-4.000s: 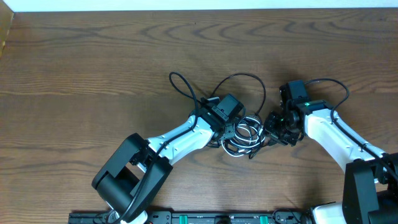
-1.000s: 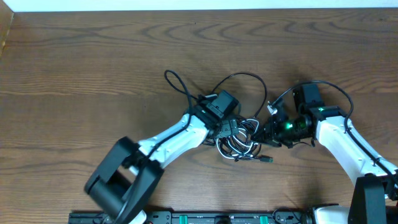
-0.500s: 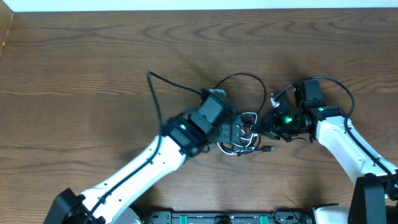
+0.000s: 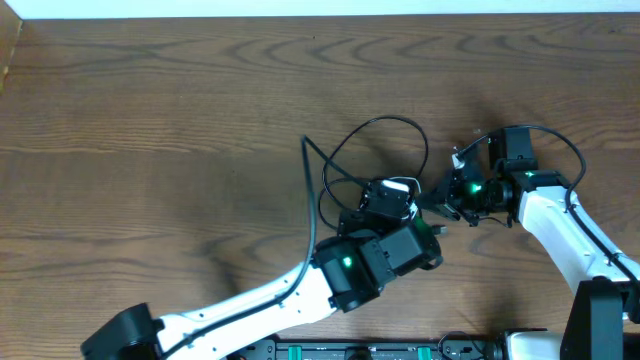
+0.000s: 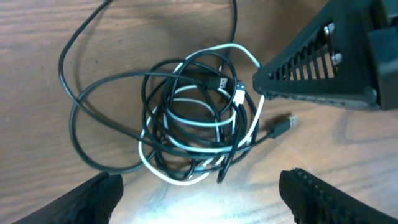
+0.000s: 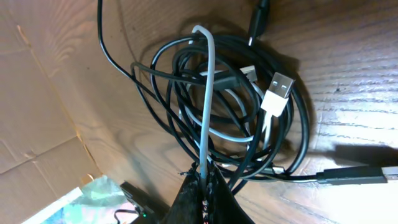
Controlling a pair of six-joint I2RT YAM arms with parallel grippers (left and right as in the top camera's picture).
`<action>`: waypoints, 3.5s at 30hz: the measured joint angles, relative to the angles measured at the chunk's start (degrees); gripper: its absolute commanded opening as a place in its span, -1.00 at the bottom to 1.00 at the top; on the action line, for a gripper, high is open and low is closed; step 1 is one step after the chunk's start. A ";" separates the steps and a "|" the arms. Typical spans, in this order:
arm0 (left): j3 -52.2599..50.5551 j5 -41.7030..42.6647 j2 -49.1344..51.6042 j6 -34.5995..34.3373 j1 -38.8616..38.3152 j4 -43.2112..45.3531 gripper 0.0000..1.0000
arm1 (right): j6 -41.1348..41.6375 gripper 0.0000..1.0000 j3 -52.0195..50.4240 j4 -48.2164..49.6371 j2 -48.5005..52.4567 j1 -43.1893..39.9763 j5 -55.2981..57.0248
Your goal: Untangle cables
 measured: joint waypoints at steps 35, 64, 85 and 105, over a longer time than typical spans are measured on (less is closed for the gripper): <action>-0.04 -2.40 11.08 0.72 -0.13 14.53 0.26 | 4.57 -0.97 0.07 3.34 0.00 -0.15 -1.44; -0.04 -3.08 18.16 1.53 -0.33 20.26 -0.49 | 4.76 -0.97 0.17 3.26 0.00 -0.15 -1.44; -0.04 -3.52 20.06 1.33 -0.35 21.90 -0.85 | 4.92 -0.97 0.17 2.43 0.00 -0.26 -1.42; -0.11 -3.52 -3.21 5.31 0.42 14.56 -0.85 | 5.16 -0.67 0.28 0.87 0.00 -0.26 5.14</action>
